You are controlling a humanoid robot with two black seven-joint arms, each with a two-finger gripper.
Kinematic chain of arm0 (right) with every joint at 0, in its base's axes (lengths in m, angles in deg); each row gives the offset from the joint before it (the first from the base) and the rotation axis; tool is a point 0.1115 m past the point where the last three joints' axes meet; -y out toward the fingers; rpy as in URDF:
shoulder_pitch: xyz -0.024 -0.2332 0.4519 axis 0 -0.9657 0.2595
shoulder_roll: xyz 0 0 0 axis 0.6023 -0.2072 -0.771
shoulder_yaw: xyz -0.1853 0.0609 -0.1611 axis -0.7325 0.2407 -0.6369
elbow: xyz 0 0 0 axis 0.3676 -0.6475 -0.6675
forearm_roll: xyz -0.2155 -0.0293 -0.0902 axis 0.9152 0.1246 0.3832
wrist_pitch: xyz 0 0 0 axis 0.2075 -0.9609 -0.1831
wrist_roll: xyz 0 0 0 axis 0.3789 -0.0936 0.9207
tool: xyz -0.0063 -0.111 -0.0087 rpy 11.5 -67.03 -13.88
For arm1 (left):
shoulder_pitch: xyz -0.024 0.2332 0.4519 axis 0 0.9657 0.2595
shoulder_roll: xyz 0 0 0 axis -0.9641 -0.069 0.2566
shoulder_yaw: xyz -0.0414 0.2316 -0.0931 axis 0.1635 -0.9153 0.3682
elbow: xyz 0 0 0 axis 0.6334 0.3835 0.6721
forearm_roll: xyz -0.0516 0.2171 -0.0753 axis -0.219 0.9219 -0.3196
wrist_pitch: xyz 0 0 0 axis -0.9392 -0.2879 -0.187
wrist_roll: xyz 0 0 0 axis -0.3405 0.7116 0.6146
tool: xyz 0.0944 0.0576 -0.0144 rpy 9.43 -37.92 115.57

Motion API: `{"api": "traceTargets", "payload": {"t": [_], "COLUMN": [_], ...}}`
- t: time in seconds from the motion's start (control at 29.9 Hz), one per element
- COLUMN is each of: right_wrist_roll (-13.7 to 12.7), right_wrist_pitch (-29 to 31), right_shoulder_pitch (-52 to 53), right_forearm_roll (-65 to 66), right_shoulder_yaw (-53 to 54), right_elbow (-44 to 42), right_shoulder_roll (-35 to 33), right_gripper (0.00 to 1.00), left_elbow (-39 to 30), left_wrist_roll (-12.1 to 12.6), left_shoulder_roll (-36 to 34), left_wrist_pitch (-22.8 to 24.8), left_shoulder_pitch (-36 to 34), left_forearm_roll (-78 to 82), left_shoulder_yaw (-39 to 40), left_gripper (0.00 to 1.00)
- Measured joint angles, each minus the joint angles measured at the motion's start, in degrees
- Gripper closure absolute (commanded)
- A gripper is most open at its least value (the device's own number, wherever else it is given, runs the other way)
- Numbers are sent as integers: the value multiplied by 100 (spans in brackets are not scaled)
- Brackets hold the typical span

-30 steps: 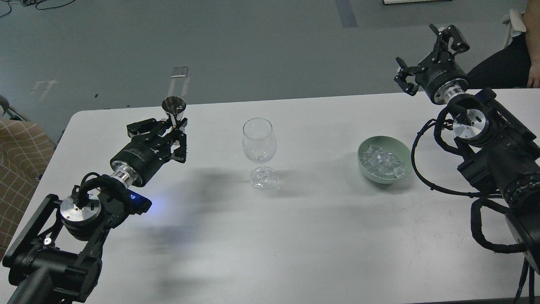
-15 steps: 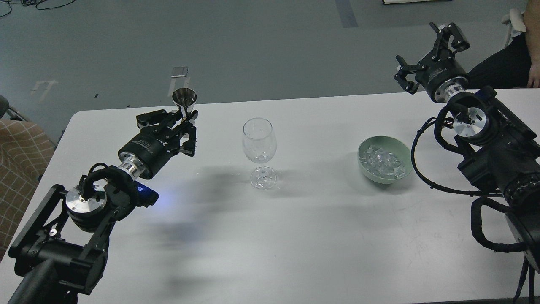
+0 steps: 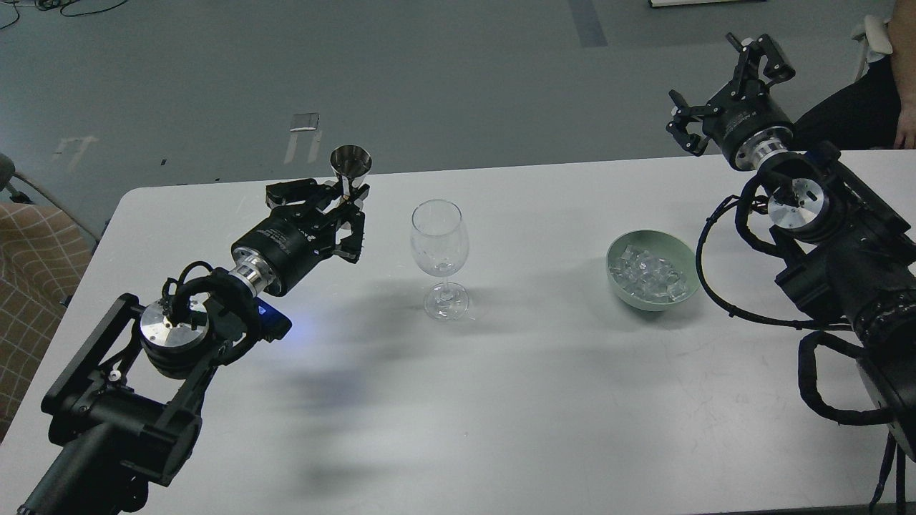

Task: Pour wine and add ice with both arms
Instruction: 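Carry the jigger with the left gripper to just above the wine glass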

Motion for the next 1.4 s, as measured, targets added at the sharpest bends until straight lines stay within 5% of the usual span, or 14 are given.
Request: {"api": "traceTargets", "payload": {"t": [1.4], "right_wrist_roll": [0], "right_wrist_pitch": [-8], "right_shoulder_pitch": [28], "right_forearm_roll": [1], "right_shoulder_yaw": [8], "right_elbow": [-2], "right_shoulder_roll": [-2], "right_gripper": [0], "left_elbow": [-218], "left_wrist_roll": [105], "left_shoulder_roll": [85], "left_wrist_pitch": [2], "left_shoulder_pitch": [-121], "left_forearm_roll": [1444], "left_shoulder_yaw": [-562], "left_gripper": [94]}}
